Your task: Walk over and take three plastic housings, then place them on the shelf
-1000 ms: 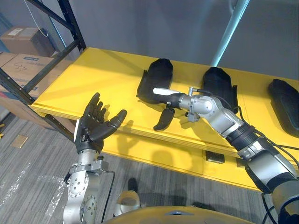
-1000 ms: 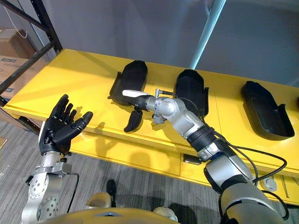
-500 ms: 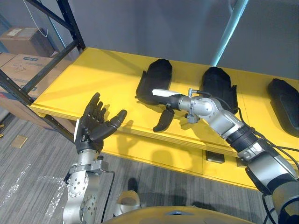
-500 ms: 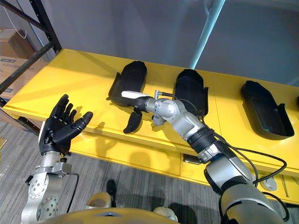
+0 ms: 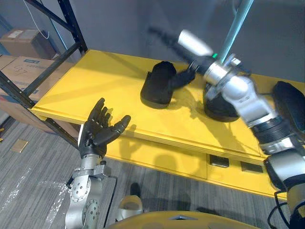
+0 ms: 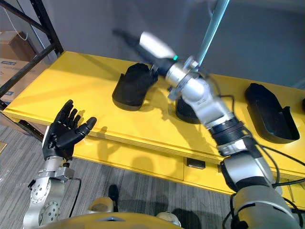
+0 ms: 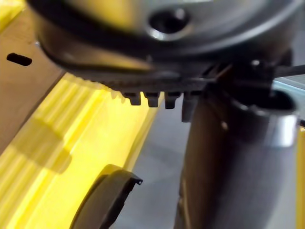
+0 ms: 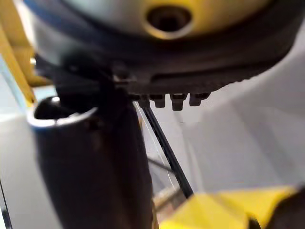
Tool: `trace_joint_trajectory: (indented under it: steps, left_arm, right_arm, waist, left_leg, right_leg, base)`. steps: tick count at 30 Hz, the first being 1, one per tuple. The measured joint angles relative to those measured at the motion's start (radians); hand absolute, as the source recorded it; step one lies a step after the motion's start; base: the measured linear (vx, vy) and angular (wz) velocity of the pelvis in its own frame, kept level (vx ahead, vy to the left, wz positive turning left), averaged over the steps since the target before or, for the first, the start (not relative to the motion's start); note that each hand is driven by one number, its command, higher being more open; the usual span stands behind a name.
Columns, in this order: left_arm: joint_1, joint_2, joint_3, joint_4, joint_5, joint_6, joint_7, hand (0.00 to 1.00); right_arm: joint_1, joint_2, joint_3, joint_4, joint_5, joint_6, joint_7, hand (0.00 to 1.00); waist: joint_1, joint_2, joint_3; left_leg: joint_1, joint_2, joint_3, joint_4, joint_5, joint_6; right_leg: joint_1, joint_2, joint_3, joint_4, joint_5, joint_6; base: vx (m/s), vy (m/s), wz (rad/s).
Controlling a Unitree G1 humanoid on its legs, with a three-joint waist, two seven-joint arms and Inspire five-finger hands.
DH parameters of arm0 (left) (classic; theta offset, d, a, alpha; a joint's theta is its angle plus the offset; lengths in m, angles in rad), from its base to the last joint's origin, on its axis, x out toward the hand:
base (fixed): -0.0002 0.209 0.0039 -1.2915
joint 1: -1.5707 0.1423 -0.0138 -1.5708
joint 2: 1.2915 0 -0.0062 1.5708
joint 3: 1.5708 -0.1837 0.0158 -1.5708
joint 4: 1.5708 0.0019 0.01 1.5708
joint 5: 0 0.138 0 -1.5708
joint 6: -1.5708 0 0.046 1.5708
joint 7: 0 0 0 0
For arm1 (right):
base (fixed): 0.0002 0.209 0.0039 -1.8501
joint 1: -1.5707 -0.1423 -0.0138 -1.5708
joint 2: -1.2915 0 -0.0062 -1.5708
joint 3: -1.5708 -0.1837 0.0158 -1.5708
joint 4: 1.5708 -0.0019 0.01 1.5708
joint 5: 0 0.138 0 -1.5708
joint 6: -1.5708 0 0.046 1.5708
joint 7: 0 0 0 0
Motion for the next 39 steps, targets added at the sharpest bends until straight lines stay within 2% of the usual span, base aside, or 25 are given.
trace_joint_trajectory:
  steps: [4,6,9,12,14,16,18,21,22,24,25,26,28,29,30,31,32,33,34,36,37,38,39]
  left_arm:
    - [-0.010,0.019,0.001,-0.002,-0.035,-0.035,-0.029,1.00]
    - [-0.027,0.035,0.001,-0.021,-0.068,-0.040,-0.061,1.00]
    - [-0.044,0.055,0.003,-0.067,-0.121,-0.075,-0.101,1.00]
    - [-0.065,0.058,0.000,-0.160,-0.156,-0.098,-0.130,1.00]
    - [-0.112,0.055,0.002,-0.182,-0.188,-0.108,-0.144,1.00]
    - [-0.140,0.050,0.003,-0.182,-0.198,-0.108,-0.145,1.00]
    - [-0.159,0.042,-0.003,-0.180,-0.216,-0.107,-0.136,1.00]
    - [-0.163,0.032,-0.013,-0.177,-0.181,-0.104,-0.103,1.00]
    - [-0.166,0.033,-0.017,-0.176,-0.172,-0.104,-0.098,1.00]
    - [-0.173,0.031,-0.046,-0.174,-0.171,-0.104,-0.066,1.00]
    - [-0.177,0.031,-0.051,-0.173,-0.168,-0.104,-0.061,1.00]
    - [-0.187,0.026,-0.053,-0.171,-0.147,-0.104,-0.048,1.00]
    - [-0.191,0.013,-0.050,-0.169,-0.132,-0.104,-0.011,1.00]
    - [-0.192,0.009,-0.046,-0.165,-0.128,-0.104,0.021,1.00]
    - [-0.193,0.009,-0.045,-0.160,-0.128,-0.104,0.036,1.00]
    - [-0.193,0.005,-0.048,-0.147,-0.128,-0.103,0.054,1.00]
    - [-0.182,0.005,-0.046,-0.144,-0.126,-0.102,0.070,1.00]
    - [-0.171,0.003,-0.039,-0.145,-0.115,-0.102,0.078,1.00]
    - [-0.167,0.001,-0.033,-0.147,-0.099,-0.102,0.082,1.00]
    - [-0.165,-0.008,-0.027,-0.149,-0.092,-0.102,0.076,1.00]
    - [-0.166,-0.010,-0.028,-0.149,-0.092,-0.102,0.063,1.00]
    - [-0.162,-0.008,-0.022,-0.148,-0.092,-0.103,0.052,1.00]
    - [-0.151,-0.008,-0.019,-0.148,-0.092,-0.106,0.043,1.00]
  right_arm:
    - [0.003,-0.042,-0.126,-0.090,0.071,-0.012,-0.071,1.00]
    - [0.083,-0.071,-0.231,-0.150,0.098,-0.013,-0.100,1.00]
    - [0.285,-0.062,-0.391,-0.235,0.099,-0.002,-0.128,1.00]
    - [0.567,0.043,-0.568,-0.319,0.089,0.058,-0.134,1.00]
    - [0.761,0.158,-0.679,-0.331,0.095,0.080,-0.140,1.00]
    - [0.853,0.247,-0.739,-0.331,0.105,0.083,-0.164,1.00]
    - [0.939,0.341,-0.777,-0.332,0.102,0.083,-0.212,1.00]
    - [1.061,0.430,-0.805,-0.353,0.102,0.083,-0.266,1.00]
    - [1.089,0.447,-0.817,-0.364,0.102,0.083,-0.280,1.00]
    - [1.177,0.507,-0.871,-0.395,0.131,0.078,-0.321,1.00]
    - [1.192,0.522,-0.885,-0.399,0.151,0.071,-0.329,1.00]
    - [1.208,0.545,-0.903,-0.404,0.186,0.056,-0.339,1.00]
    - [1.209,0.562,-0.901,-0.415,0.234,0.023,-0.331,1.00]
    - [1.193,0.561,-0.876,-0.425,0.250,-0.004,-0.315,1.00]
    - [1.182,0.560,-0.857,-0.432,0.255,-0.014,-0.310,1.00]
    - [1.157,0.556,-0.818,-0.449,0.256,-0.029,-0.298,1.00]
    - [1.114,0.553,-0.777,-0.452,0.258,-0.043,-0.288,1.00]
    - [1.072,0.552,-0.730,-0.452,0.258,-0.046,-0.287,1.00]
    - [1.053,0.552,-0.706,-0.452,0.257,-0.046,-0.287,1.00]
    - [1.013,0.552,-0.662,-0.452,0.247,-0.044,-0.288,1.00]
    - [1.006,0.553,-0.644,-0.451,0.230,-0.037,-0.292,1.00]
    - [1.005,0.561,-0.625,-0.443,0.212,-0.022,-0.294,1.00]
    - [1.014,0.561,-0.610,-0.439,0.206,-0.009,-0.290,1.00]
  waist:
    - [-0.025,-0.006,-0.011]
    - [-0.032,-0.005,-0.019]
    - [-0.060,-0.008,-0.030]
    - [-0.103,-0.006,-0.033]
    - [-0.154,0.011,-0.050]
    - [-0.183,0.028,-0.061]
    - [-0.217,0.030,-0.079]
    - [-0.269,0.034,-0.088]
    - [-0.277,0.034,-0.089]
    - [-0.317,0.036,-0.092]
    - [-0.326,0.035,-0.092]
    - [-0.331,0.033,-0.092]
    - [-0.321,0.031,-0.091]
    - [-0.311,0.044,-0.095]
    - [-0.307,0.043,-0.093]
    - [-0.284,0.047,-0.087]
    - [-0.257,0.064,-0.092]
    - [-0.237,0.072,-0.096]
    - [-0.233,0.073,-0.096]
    - [-0.234,0.070,-0.082]
    - [-0.232,0.071,-0.076]
    - [-0.213,0.046,-0.055]
    - [-0.198,0.035,-0.047]
  left_leg:
    - [0.002,0.000,0.017,0.000,-0.004,0.000]
    - [0.002,0.000,0.039,0.000,-0.008,0.001]
    - [0.009,-0.001,0.072,0.000,-0.014,0.003]
    - [0.035,0.003,0.141,-0.001,-0.028,-0.002]
    - [0.054,0.005,0.212,-0.001,-0.043,-0.003]
    - [0.073,0.012,0.291,-0.001,-0.058,-0.011]
    - [0.096,0.023,0.386,0.000,-0.075,-0.028]
    - [0.151,0.045,0.520,0.002,-0.101,-0.057]
    - [0.159,0.049,0.541,0.003,-0.107,-0.065]
    - [0.181,0.067,0.599,0.005,-0.119,-0.082]
    - [0.182,0.072,0.606,0.017,-0.125,-0.088]
    - [0.175,0.097,0.618,0.075,-0.152,-0.097]
    - [0.152,0.163,0.539,0.244,-0.238,-0.071]
    - [0.114,0.202,0.394,0.370,-0.295,-0.024]
    - [0.088,0.212,0.305,0.430,-0.319,-0.004]
    - [0.062,0.201,0.134,0.509,-0.377,-0.003]
    - [0.051,0.170,-0.001,0.540,-0.422,0.022]
    - [0.056,0.144,-0.081,0.531,-0.444,0.022]
    - [0.053,0.131,-0.095,0.520,-0.448,0.016]
    - [0.046,0.103,-0.089,0.463,-0.477,-0.006]
    - [0.035,0.095,-0.087,0.418,-0.506,-0.038]
    - [0.033,0.068,-0.091,0.399,-0.494,-0.059]
    - [0.027,0.054,-0.098,0.402,-0.493,-0.058]
  right_leg:
    - [-0.005,0.001,0.013,-0.017,0.010,0.000]
    - [-0.014,0.006,0.031,-0.028,0.020,0.000]
    - [-0.023,0.004,0.063,-0.034,0.029,0.001]
    - [-0.047,0.003,0.131,-0.034,0.041,0.000]
    - [-0.074,0.004,0.202,-0.036,0.051,0.001]
    - [-0.108,0.014,0.276,-0.051,0.071,0.000]
    - [-0.135,0.037,0.365,-0.098,0.100,-0.004]
    - [-0.159,0.061,0.428,-0.129,0.124,-0.010]
    - [-0.161,0.066,0.433,-0.130,0.125,-0.009]
    - [-0.176,0.083,0.449,-0.133,0.128,-0.006]
    - [-0.180,0.087,0.456,-0.132,0.128,-0.006]
    - [-0.192,0.097,0.483,-0.122,0.130,-0.006]
    - [-0.192,0.124,0.545,-0.117,0.146,-0.029]
    - [-0.193,0.147,0.594,-0.117,0.158,-0.043]
    - [-0.194,0.155,0.614,-0.116,0.160,-0.045]
    - [-0.197,0.167,0.663,-0.113,0.164,-0.047]
    - [-0.215,0.187,0.715,-0.099,0.163,-0.048]
    - [-0.242,0.197,0.750,-0.081,0.164,-0.047]
    - [-0.257,0.197,0.759,-0.074,0.167,-0.042]
    - [-0.286,0.166,0.748,-0.073,0.176,-0.026]
    - [-0.307,0.149,0.720,-0.073,0.183,-0.015]
    - [-0.316,0.122,0.717,-0.066,0.188,-0.008]
    - [-0.315,0.106,0.712,-0.062,0.188,-0.008]
  base:
    - [0.03,-0.007,-0.12]
    - [0.03,-0.005,-0.26]
    - [0.04,0.013,-0.35]
    - [0.03,0.033,-0.64]
    - [0.04,0.040,-0.90]
    - [0.01,0.047,-1.17]
    - [0.02,0.014,-1.43]
    - [0.03,-0.002,-1.39]
    - [0.03,-0.014,-1.08]
    - [0.04,-0.025,-0.75]
    - [0.05,-0.039,-0.59]
    - [0.07,-0.069,-0.68]
    - [0.07,-0.111,-1.02]
    - [0.04,-0.107,-1.04]
    - [0.01,-0.038,-1.28]
    - [-0.07,0.156,-1.34]
    - [-0.09,0.210,-1.51]
    - [-0.12,0.241,-1.11]
    - [-0.12,0.173,-0.46]
    - [-0.17,0.190,0.29]
    - [-0.19,0.209,0.58]
    - [-0.18,0.187,0.54]
    - [-0.14,0.147,0.32]
